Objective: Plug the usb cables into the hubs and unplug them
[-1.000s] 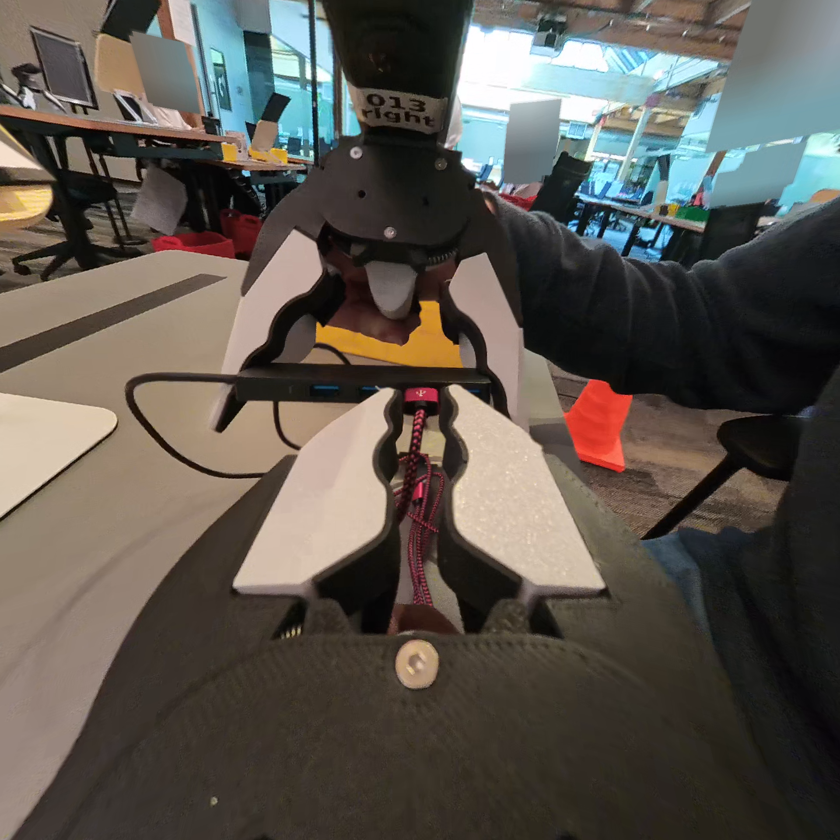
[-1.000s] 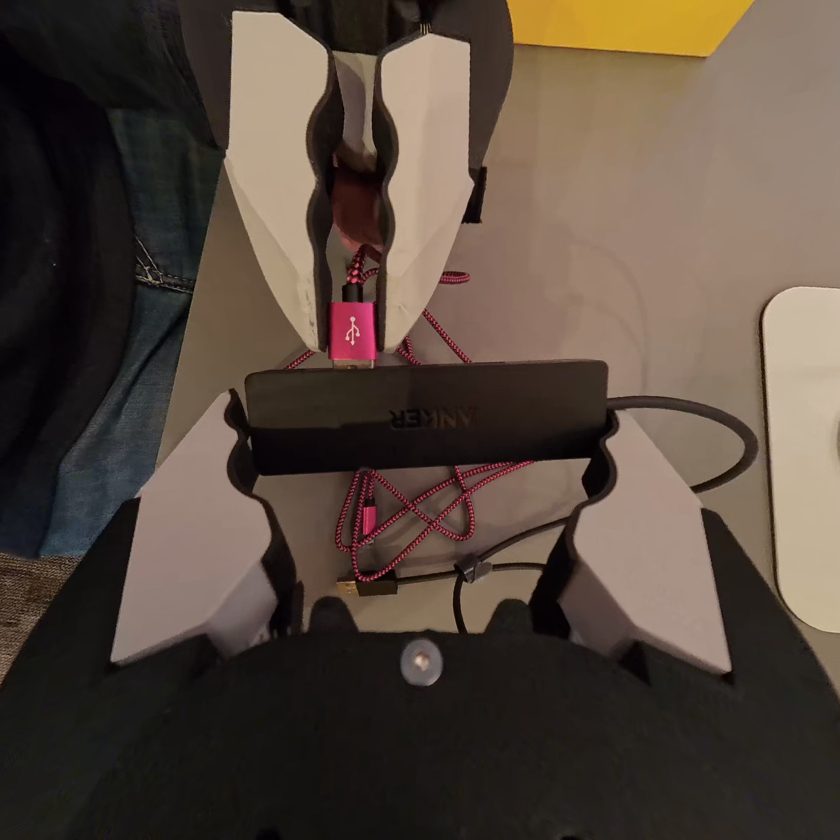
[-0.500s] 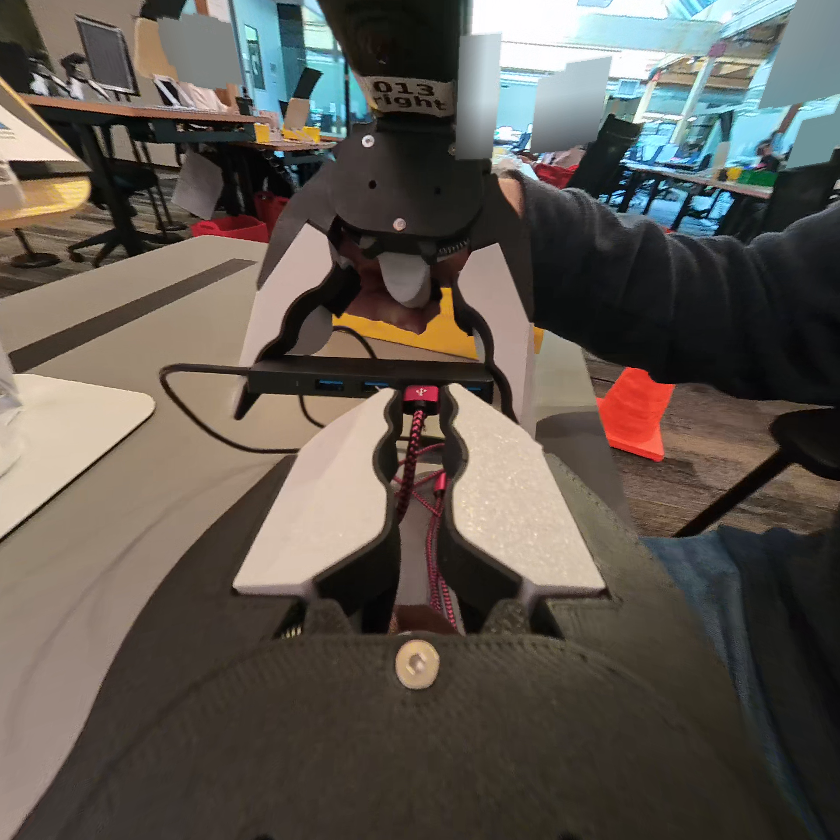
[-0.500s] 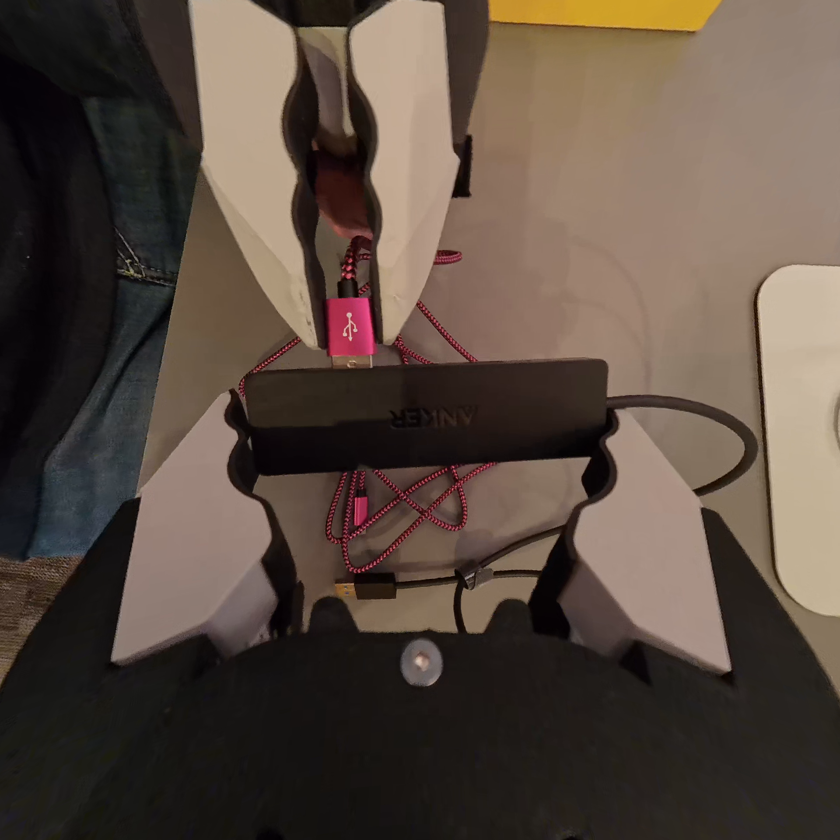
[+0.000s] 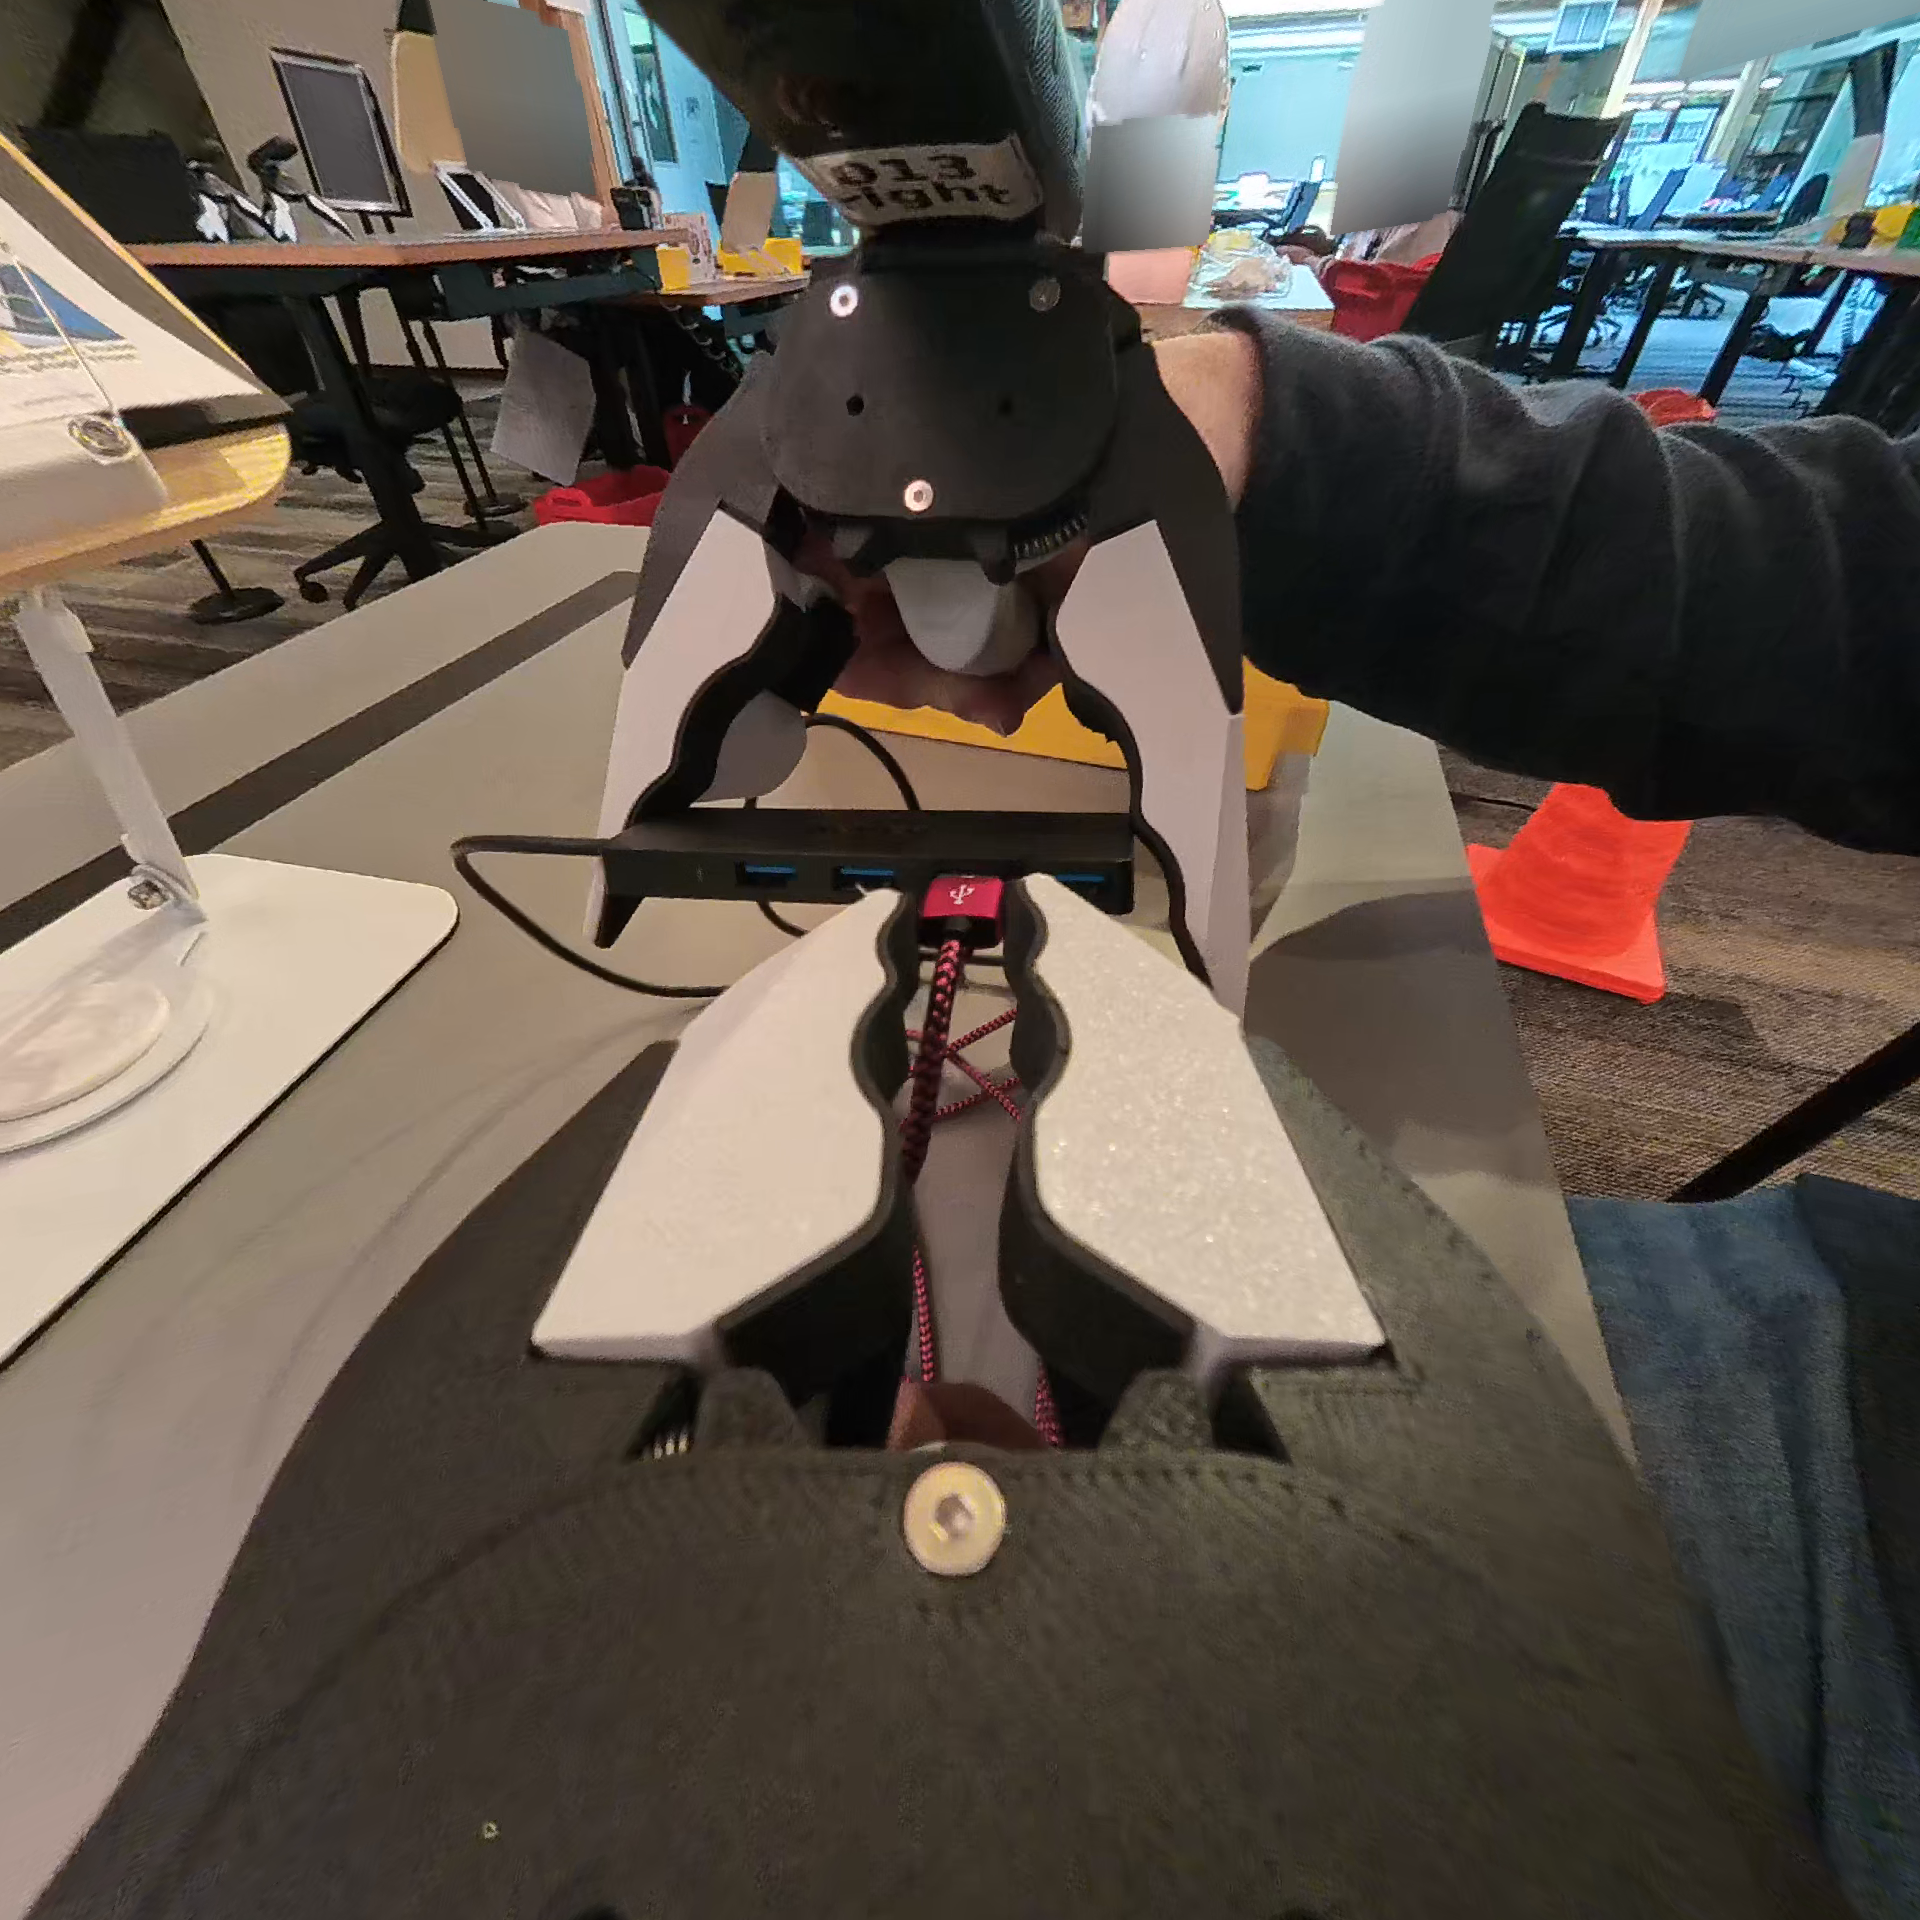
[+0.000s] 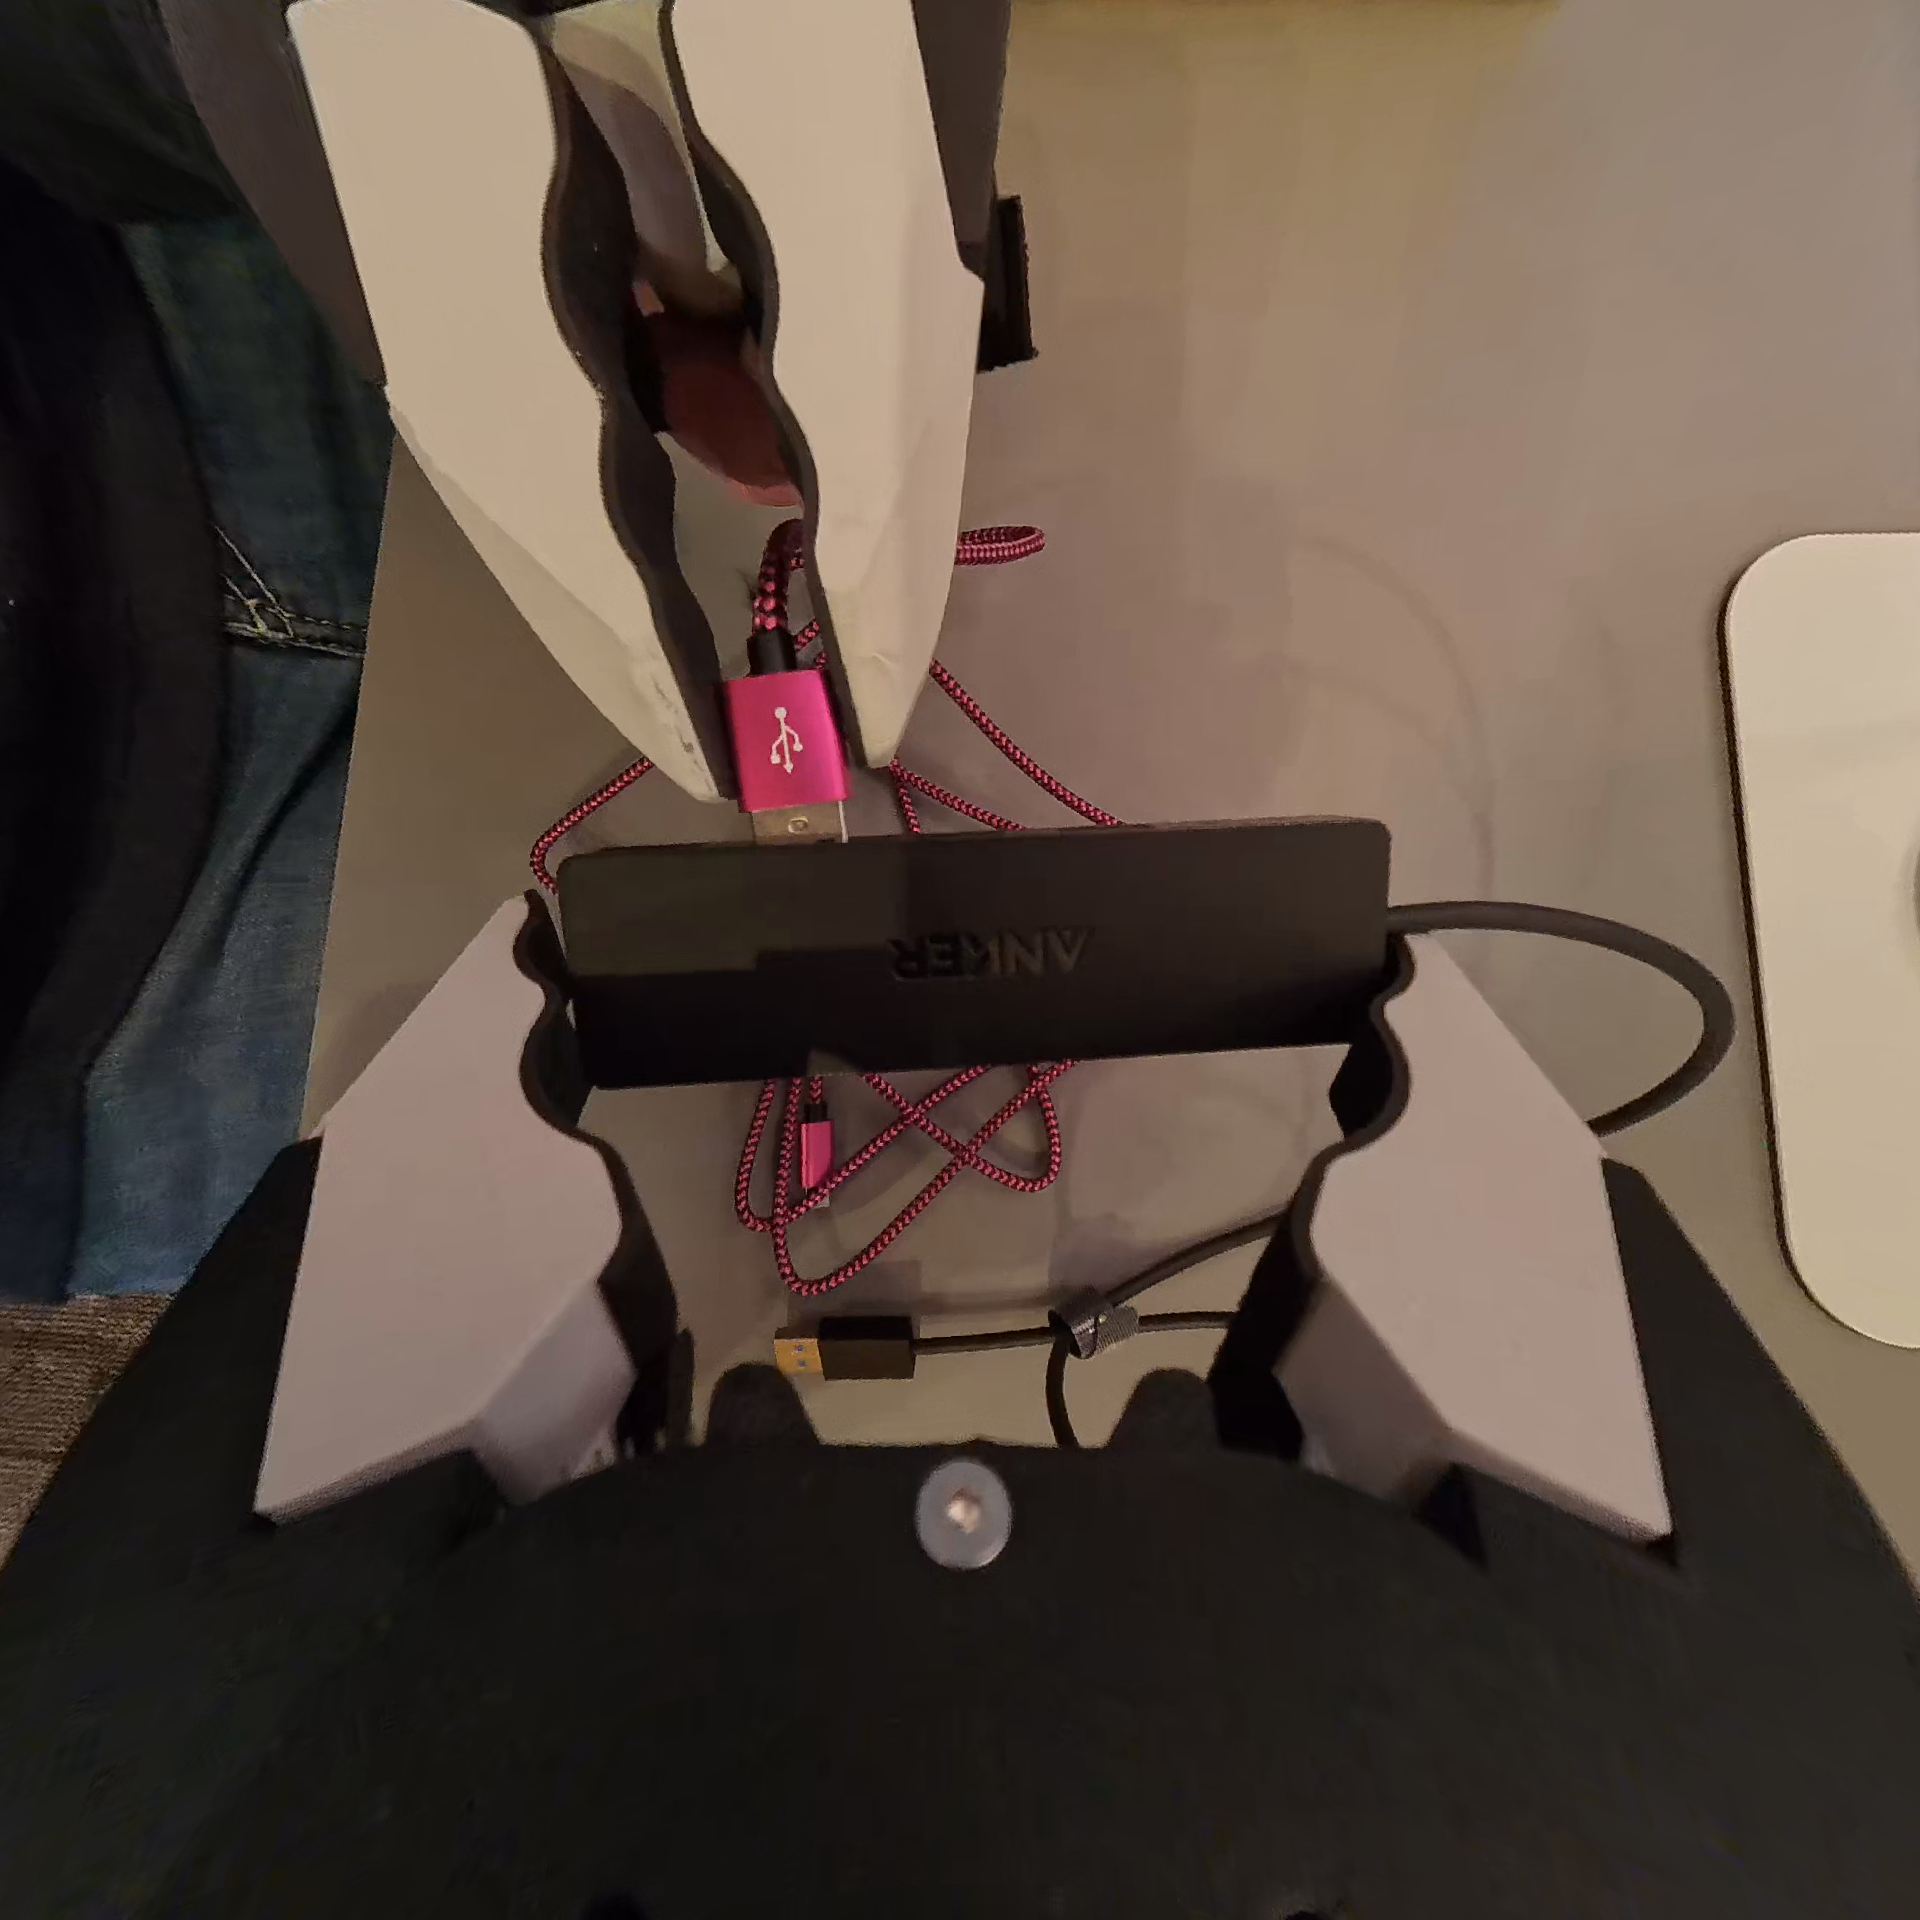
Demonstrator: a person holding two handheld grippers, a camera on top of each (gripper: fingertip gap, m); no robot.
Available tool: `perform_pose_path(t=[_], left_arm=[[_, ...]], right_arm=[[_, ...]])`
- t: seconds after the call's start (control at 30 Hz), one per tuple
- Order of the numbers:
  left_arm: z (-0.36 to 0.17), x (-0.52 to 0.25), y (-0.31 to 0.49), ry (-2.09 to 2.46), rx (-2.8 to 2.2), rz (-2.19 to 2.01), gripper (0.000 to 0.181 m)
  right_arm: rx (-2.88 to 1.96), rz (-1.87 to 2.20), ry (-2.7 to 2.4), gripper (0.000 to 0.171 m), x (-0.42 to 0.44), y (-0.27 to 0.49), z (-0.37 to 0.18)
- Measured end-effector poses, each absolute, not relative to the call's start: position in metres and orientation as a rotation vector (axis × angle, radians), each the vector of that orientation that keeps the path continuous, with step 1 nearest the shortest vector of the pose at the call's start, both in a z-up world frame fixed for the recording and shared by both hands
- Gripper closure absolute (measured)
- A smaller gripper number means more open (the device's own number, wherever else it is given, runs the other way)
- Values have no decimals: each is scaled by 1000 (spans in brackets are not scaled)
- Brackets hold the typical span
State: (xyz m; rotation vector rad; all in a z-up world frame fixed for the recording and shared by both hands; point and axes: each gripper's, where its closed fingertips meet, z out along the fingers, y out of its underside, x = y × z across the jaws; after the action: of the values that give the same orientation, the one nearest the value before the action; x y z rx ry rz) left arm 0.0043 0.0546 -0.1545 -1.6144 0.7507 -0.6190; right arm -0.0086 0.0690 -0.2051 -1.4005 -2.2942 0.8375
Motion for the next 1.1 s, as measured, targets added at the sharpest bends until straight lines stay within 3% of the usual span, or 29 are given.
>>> perform_pose_path(t=[0.33,0.73,1.1], left_arm=[[-156,8,44,770,-1606,-809,166],[-156,5,54,782,-1620,-570,166],[-145,-25,51,647,-1582,-787,166]], right_arm=[[-1304,821,-2363,26,-6,60,-206],[-1410,835,-2295,26,-6,69,-207],[-1344,809,-2332,26,10,74,-202]])
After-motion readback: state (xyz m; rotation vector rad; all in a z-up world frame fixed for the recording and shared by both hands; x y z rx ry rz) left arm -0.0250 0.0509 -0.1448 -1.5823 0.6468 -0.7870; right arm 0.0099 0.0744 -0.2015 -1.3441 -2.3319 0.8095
